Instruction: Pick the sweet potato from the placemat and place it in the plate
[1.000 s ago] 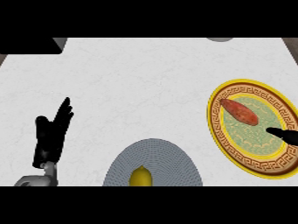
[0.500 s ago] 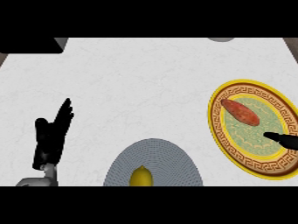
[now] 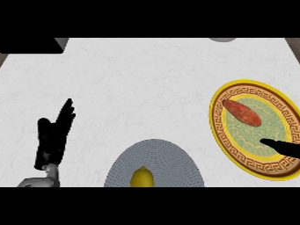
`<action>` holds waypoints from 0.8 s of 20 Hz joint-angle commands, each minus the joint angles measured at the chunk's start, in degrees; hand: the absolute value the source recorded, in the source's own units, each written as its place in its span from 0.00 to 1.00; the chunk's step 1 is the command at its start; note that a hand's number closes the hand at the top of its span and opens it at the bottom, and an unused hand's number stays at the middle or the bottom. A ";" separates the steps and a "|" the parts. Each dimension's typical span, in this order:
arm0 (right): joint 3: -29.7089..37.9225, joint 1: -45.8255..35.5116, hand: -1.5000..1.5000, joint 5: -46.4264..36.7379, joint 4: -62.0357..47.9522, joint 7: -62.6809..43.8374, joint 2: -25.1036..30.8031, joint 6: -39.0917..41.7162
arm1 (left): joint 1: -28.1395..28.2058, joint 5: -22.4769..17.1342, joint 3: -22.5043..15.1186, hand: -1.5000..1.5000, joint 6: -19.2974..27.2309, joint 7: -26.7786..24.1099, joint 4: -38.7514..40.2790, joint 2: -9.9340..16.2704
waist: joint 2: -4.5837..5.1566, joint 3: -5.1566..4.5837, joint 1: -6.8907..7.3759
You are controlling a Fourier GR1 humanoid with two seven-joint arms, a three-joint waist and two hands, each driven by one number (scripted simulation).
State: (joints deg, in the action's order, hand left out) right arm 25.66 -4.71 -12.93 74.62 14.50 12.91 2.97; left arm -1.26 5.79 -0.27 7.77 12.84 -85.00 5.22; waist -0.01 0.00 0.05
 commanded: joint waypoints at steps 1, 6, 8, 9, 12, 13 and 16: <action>-0.58 2.14 0.00 0.21 1.11 0.04 0.03 -1.66 | 4.89 0.50 -0.42 0.50 -0.26 3.10 -7.30 0.49 | -0.05 0.01 0.05; -1.30 0.77 0.00 -0.40 -1.29 -1.40 1.89 -4.22 | 0.18 -1.52 2.78 0.50 -2.52 0.36 -0.99 1.24 | -0.01 0.00 -0.06; -0.11 3.12 0.00 0.08 -3.07 2.52 3.50 -2.92 | -1.31 -0.51 2.23 0.50 -2.03 2.05 -0.48 0.96 | 0.00 0.00 -0.14; 0.65 4.10 0.00 1.01 -4.34 3.27 3.83 -1.86 | 1.18 1.03 0.72 0.50 -0.64 -3.63 1.87 -0.97 | 0.01 0.00 -0.15; 2.08 3.21 0.00 2.49 -6.20 4.58 5.24 -2.52 | 2.88 0.67 -0.25 0.50 -1.05 0.44 -2.74 -1.46 | -0.03 0.00 -0.06; 0.21 1.52 0.00 0.55 -8.27 4.28 5.10 -3.94 | 3.17 -0.44 1.94 0.50 -3.16 0.05 -3.89 1.14 | -0.01 0.01 0.03; 2.77 1.03 0.00 0.74 -15.12 9.54 8.18 -3.57 | -3.70 2.59 -0.03 0.50 1.74 -0.36 4.33 -3.43 | 0.08 0.02 -0.13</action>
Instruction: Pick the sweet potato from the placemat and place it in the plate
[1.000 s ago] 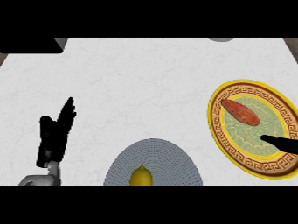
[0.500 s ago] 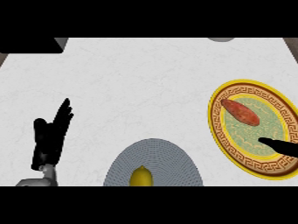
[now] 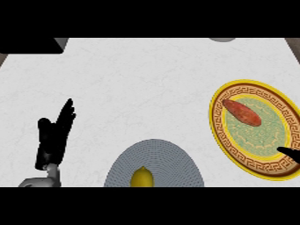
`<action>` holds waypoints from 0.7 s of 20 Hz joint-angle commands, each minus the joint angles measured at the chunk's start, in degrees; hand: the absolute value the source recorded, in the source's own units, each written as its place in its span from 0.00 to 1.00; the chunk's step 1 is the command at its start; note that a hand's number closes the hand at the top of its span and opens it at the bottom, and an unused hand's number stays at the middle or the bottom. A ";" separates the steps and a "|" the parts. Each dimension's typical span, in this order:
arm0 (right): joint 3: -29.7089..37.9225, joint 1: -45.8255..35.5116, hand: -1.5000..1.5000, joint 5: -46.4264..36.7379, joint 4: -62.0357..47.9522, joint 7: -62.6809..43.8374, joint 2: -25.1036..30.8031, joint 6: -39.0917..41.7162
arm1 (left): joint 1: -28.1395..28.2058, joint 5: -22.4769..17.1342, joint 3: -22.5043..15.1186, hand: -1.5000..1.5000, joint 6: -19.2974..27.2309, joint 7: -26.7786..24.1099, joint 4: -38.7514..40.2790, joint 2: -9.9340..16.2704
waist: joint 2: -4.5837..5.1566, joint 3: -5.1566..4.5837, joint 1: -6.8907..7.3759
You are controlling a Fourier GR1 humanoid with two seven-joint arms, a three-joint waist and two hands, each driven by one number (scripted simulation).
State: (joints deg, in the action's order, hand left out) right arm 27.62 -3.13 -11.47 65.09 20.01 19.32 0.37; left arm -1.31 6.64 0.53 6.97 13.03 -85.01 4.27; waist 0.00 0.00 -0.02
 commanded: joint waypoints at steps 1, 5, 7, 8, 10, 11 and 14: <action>1.59 0.32 0.00 1.13 -1.83 0.19 2.50 -0.23 | 1.06 -0.31 0.95 0.50 -0.47 -3.47 2.73 -0.06 | -0.01 0.00 0.01; 4.85 0.26 0.00 4.22 -7.35 5.37 5.64 1.78 | -1.19 0.65 0.07 0.50 0.03 1.23 -0.02 -0.24 | 0.00 0.02 -0.02; 3.48 2.31 0.00 3.89 -4.11 5.25 3.40 -0.37 | 1.44 -0.79 1.35 0.50 -1.44 0.25 -0.88 0.57 | -0.03 0.00 0.00; 3.59 0.20 0.00 3.76 -8.11 6.34 4.06 -1.28 | -1.06 0.90 0.58 0.50 -0.16 -0.47 2.41 -0.34 | 0.00 0.01 0.00; 6.36 2.56 0.00 6.71 -8.04 6.71 7.42 3.54 | 0.03 0.04 0.50 0.50 -0.94 1.52 -2.34 0.24 | -0.05 0.01 -0.04; 5.47 -1.86 0.00 5.67 -9.33 3.12 8.00 0.82 | -3.42 0.99 0.93 0.50 0.05 0.75 2.81 -0.19 | 0.01 0.00 -0.02; 8.26 -0.53 0.00 5.81 -15.43 7.66 10.35 -0.19 | -0.46 -1.04 2.61 0.50 -2.33 -4.48 4.58 1.11 | 0.06 0.02 0.07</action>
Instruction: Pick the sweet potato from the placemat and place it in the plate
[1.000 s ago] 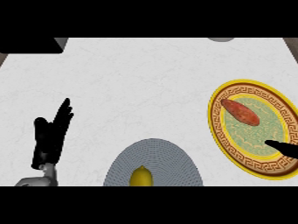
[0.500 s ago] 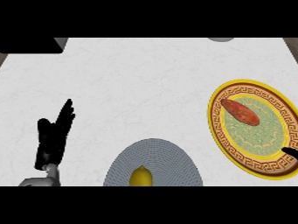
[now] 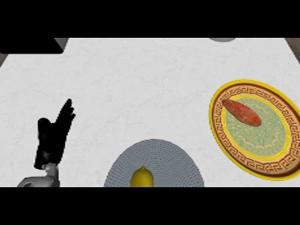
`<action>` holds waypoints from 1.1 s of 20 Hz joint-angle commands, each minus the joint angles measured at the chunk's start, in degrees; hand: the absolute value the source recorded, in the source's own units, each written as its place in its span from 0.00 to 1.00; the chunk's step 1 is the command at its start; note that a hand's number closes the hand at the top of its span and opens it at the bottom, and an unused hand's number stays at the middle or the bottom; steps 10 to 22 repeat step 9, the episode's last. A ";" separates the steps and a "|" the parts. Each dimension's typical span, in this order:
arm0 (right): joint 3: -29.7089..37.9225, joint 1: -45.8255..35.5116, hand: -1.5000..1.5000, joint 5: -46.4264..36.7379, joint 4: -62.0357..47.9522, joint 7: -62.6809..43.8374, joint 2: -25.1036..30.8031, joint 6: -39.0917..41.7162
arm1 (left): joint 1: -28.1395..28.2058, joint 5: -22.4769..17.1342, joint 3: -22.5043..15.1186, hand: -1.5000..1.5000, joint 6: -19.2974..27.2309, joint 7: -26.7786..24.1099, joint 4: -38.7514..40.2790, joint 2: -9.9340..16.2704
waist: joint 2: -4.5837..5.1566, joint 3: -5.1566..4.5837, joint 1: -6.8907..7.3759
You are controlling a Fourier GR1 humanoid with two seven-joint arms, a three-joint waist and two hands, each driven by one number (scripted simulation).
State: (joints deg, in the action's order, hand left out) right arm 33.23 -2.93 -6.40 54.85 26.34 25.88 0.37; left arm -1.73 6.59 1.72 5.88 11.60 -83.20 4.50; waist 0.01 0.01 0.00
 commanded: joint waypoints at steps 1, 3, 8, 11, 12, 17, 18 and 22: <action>1.81 -2.01 0.00 0.42 -6.31 1.68 2.45 -2.42 | 0.59 -0.73 0.56 0.50 -0.60 -2.17 1.41 -0.26 | 0.02 0.00 0.11; 1.38 -4.53 0.00 0.45 -12.17 5.80 4.36 -2.16 | -2.33 0.05 1.28 0.50 0.18 -1.62 3.00 0.20 | 0.03 0.01 0.13; 0.96 -0.50 0.00 1.16 -9.90 4.96 4.05 -2.97 | 2.24 -0.26 1.03 0.50 -0.75 0.81 -3.35 0.80 | -0.02 0.00 0.08; 0.31 -3.99 0.00 -0.30 -15.18 7.54 5.06 -4.78 | 1.94 0.74 -1.02 0.50 0.14 3.02 -4.61 -0.84 | 0.01 0.01 0.21; 0.31 -3.99 0.00 -0.30 -15.18 7.54 5.06 -4.78 | 1.94 0.74 -1.02 0.50 0.14 3.02 -4.61 -0.84 | 0.01 0.01 0.21; 0.31 -3.99 0.00 -0.30 -15.18 7.54 5.06 -4.78 | 1.94 0.74 -1.02 0.50 0.14 3.02 -4.61 -0.84 | 0.01 0.01 0.21; 0.31 -3.99 0.00 -0.30 -15.18 7.54 5.06 -4.78 | 1.94 0.74 -1.02 0.50 0.14 3.02 -4.61 -0.84 | 0.01 0.01 0.21; 0.31 -3.99 0.00 -0.30 -15.18 7.54 5.06 -4.78 | 1.94 0.74 -1.02 0.50 0.14 3.02 -4.61 -0.84 | 0.01 0.01 0.21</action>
